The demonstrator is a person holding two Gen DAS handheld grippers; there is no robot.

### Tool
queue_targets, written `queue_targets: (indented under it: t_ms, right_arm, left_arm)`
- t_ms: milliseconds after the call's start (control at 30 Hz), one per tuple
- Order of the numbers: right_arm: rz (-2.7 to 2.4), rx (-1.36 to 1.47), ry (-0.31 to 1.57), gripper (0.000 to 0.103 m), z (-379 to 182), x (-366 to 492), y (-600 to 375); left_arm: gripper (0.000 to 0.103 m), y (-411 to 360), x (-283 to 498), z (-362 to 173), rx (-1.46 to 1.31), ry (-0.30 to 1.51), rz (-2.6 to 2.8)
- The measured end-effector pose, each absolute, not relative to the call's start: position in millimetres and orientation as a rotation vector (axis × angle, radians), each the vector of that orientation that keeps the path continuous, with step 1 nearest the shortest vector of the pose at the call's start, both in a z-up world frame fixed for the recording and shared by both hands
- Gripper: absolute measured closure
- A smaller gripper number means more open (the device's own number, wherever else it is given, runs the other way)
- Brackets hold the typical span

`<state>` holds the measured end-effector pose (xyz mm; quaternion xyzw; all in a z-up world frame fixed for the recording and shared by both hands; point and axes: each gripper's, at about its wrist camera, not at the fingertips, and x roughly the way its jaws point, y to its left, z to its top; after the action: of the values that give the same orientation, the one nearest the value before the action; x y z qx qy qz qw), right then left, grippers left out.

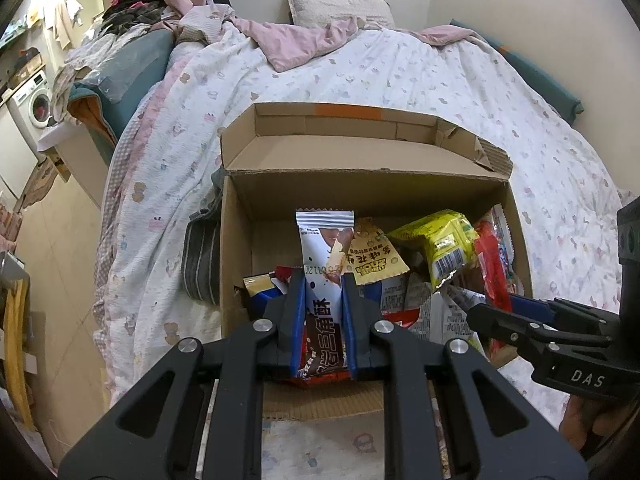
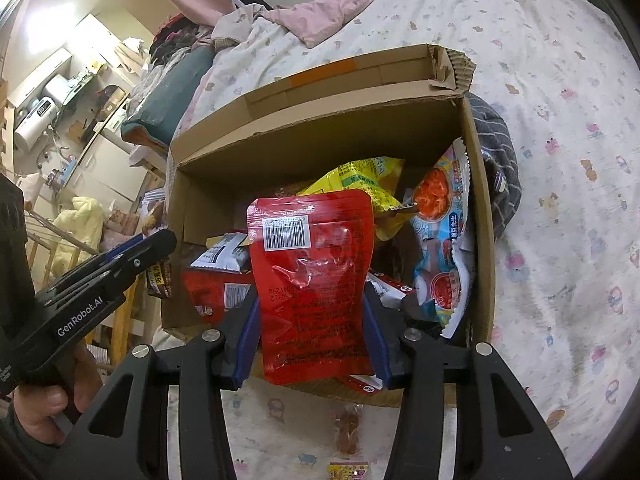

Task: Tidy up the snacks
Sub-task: 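Carry the chocolate wafer into the box with the left gripper while the right gripper carries the red pouch in, then open both grippers to release the snacks and withdraw from the box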

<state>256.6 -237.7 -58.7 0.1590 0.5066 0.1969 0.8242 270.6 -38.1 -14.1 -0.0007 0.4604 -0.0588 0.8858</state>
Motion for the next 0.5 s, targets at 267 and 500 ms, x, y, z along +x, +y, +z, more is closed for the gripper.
queue_targets:
  t_ms: [267, 500]
  right_arm:
    - [0.423, 0.361, 1.071, 0.05, -57.9, 255.7, -239.2]
    - [0.432, 0.395, 1.054, 0.042, -54.3, 256.2, -246.2]
  left_arm:
    - [0.083, -37.5, 270.1, -16.5, 0.004, 0.97, -0.114]
    - [0.05, -35.6, 266.6, -14.2, -0.006, 0.949, -0.113]
